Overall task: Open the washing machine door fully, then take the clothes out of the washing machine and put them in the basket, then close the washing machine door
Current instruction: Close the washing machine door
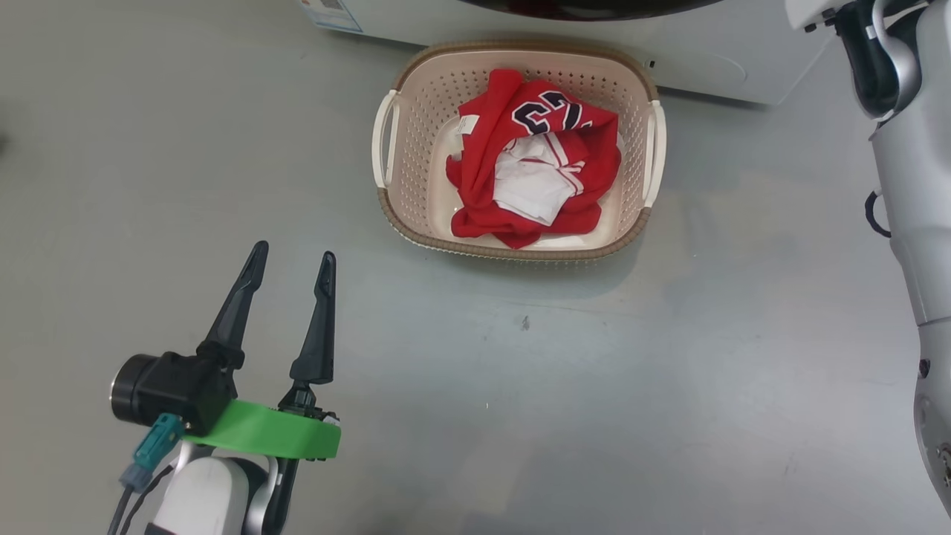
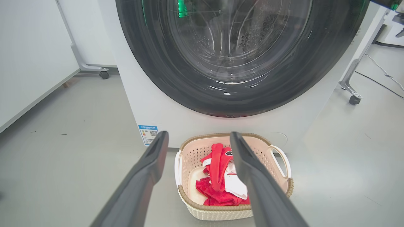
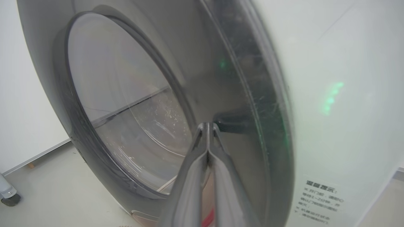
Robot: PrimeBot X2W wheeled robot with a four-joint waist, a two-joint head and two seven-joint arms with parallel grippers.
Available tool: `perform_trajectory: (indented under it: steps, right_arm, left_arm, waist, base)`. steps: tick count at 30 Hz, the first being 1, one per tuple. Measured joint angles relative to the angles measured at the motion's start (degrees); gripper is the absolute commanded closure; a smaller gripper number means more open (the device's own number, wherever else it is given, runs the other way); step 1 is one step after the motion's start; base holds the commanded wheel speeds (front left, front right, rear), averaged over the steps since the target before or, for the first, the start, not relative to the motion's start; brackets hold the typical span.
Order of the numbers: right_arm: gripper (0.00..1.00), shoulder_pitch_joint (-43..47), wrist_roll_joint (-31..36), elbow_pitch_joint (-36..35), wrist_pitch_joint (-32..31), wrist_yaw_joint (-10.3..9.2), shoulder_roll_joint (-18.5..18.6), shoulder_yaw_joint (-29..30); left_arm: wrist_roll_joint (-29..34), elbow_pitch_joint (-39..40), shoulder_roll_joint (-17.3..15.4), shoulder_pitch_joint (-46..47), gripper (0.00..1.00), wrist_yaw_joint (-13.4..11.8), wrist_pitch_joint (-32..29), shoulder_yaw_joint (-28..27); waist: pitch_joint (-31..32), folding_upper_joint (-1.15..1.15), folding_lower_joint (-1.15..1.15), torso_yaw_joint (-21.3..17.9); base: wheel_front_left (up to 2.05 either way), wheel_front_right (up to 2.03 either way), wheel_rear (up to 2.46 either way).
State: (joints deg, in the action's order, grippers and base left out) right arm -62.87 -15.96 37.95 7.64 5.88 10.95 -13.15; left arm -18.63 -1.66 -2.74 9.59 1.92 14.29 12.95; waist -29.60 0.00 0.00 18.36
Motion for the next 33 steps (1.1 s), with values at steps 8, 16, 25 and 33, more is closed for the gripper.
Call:
perform_trajectory:
  steps: [8,16,25,33]
  right_arm:
    - [1.00,-1.4,0.6,2.5,2.7,-0.56,-0.2,0.6]
    - [1.00,-1.7,0.5,5.0,4.7,-0.48,-1.5,-0.2]
    - [1.00,2.2,-2.5,5.4,6.5,0.31,-4.5,-0.7]
    - [0.88,10.2,-3.9,4.7,6.8,0.71,-5.8,-2.0]
  left_arm:
    - [-0.2,-1.2,0.2,0.8,0.00,0.2,0.2,0.3]
    - [-0.2,-1.3,0.3,1.7,0.00,0.2,0.2,-0.5]
    - [0.2,-2.2,0.4,1.7,0.00,0.2,0.2,-1.4]
    - [0.7,-3.5,0.3,1.6,0.00,0.2,0.2,-2.0]
  waist:
    - [-1.3,0.00,0.00,1.0]
    - [-0.8,0.00,0.00,0.6]
    - [1.5,0.00,0.00,-0.9]
    - [4.3,0.00,0.00,-3.5]
  base:
    - [0.00,0.00,0.00]
    - [0.00,0.00,0.00]
    - [0.00,0.00,0.00]
    - [0.00,0.00,0.00]
